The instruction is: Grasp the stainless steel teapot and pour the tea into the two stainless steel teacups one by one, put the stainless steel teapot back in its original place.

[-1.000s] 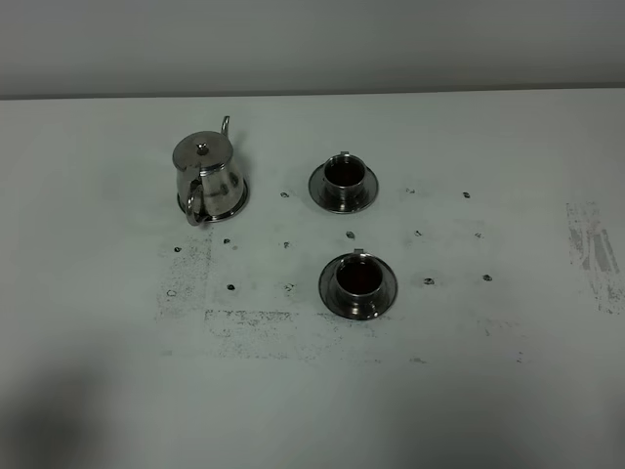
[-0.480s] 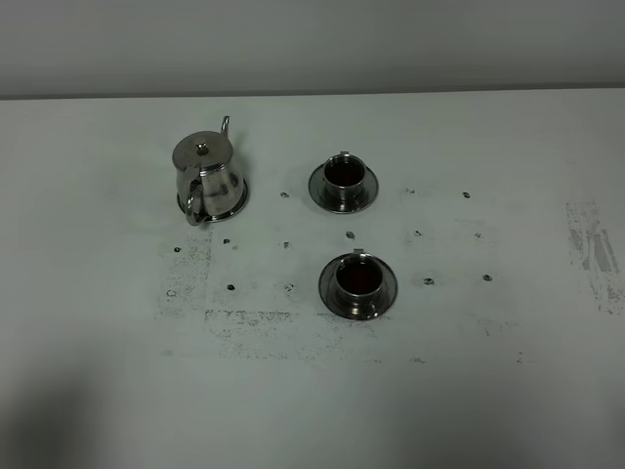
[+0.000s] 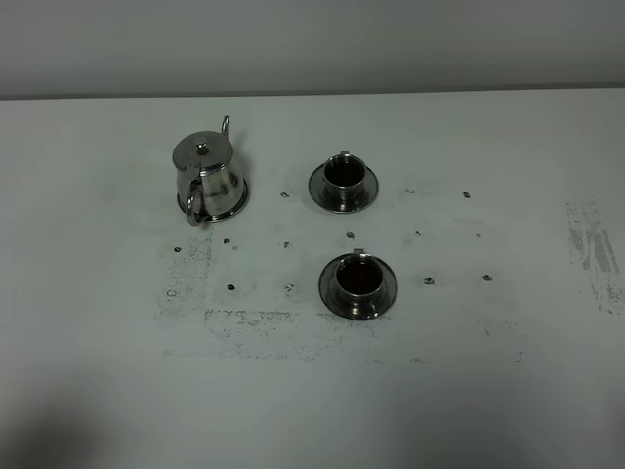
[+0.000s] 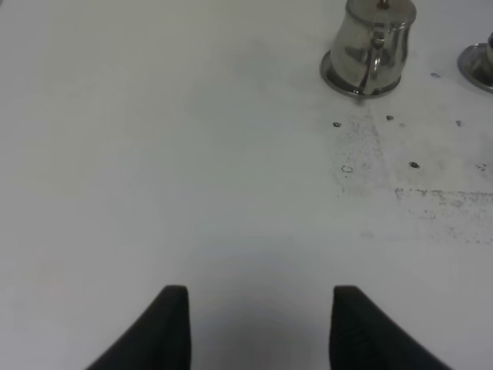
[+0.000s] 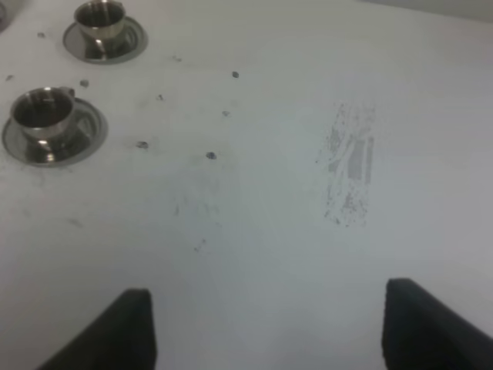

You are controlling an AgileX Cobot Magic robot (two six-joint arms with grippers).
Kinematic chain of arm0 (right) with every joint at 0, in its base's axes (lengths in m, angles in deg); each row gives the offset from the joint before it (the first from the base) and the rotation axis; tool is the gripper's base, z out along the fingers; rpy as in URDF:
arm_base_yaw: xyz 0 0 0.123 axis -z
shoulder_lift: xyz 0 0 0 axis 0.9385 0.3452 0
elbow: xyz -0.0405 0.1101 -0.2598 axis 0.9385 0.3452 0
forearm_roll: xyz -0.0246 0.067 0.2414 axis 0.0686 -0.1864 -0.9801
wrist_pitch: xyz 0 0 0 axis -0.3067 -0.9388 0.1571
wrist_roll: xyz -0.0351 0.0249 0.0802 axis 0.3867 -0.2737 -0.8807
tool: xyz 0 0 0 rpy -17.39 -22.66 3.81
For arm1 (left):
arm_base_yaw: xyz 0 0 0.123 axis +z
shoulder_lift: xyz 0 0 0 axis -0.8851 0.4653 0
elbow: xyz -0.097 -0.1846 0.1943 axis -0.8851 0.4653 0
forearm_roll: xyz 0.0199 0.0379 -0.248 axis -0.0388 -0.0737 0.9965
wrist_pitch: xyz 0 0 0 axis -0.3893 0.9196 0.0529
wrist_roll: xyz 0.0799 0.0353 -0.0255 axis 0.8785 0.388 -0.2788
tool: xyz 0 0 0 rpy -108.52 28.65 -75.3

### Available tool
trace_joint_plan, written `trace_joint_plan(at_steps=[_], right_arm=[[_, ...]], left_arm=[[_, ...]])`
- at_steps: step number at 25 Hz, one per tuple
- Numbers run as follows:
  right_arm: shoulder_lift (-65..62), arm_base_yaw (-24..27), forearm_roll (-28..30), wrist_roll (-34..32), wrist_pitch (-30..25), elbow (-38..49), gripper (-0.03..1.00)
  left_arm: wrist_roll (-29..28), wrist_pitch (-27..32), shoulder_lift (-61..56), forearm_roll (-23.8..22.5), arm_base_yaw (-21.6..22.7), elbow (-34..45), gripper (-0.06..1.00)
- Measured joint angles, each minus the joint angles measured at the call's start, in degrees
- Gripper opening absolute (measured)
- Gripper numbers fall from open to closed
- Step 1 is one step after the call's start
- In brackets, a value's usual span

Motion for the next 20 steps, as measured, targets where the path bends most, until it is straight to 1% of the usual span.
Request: trace_joint_plan(at_steps=[4, 20], right_arm=[[0.0, 0.0, 0.0, 0.0, 0.0, 0.0, 0.59], [0.0, 0.0, 0.0, 0.0, 0.0, 0.0, 0.59]], left_arm=[[0.0, 0.0, 0.0, 0.3, 0.0, 0.0, 0.37], [0.1, 0.0, 0.0, 0.5, 0.0, 0.0, 0.37]])
